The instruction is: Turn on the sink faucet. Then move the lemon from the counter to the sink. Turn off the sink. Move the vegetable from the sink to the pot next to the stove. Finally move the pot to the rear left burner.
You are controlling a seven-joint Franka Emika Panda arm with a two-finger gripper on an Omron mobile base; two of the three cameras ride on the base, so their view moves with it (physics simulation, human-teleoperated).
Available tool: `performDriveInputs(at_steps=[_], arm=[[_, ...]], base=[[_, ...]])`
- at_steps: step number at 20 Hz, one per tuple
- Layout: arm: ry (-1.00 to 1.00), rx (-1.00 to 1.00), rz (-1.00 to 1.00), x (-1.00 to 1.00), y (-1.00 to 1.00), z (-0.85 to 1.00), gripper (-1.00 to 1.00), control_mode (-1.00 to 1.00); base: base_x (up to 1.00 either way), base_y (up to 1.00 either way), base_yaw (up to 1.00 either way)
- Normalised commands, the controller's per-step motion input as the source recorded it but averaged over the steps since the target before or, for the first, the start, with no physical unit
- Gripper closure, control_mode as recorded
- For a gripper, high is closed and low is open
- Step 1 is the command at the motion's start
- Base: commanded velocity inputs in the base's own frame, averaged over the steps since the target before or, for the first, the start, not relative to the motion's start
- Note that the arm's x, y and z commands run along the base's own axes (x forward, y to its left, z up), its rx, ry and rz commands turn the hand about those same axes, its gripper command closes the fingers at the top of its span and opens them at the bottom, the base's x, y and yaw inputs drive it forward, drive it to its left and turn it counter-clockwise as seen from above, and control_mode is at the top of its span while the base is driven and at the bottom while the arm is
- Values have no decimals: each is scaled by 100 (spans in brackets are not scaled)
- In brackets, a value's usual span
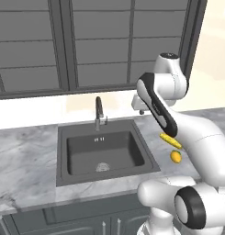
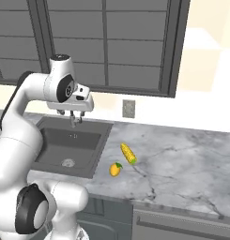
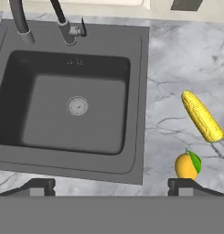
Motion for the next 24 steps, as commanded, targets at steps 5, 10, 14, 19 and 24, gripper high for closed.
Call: performDriveInputs(at_steps=[5, 10, 14, 19, 24], arm=[[0, 0, 0, 0, 0, 0, -100, -100], [-10, 3, 13, -5, -7, -57, -100, -100], [-25, 9, 26, -2, -9, -60, -100, -100], [-29, 5, 29, -11, -1, -39, -100, -100], [-29, 9, 21, 18, 0, -24, -100, -100]], base=[[21, -11, 2], [0, 0, 0], [0, 0, 0], [0, 0, 0], [0, 0, 0]])
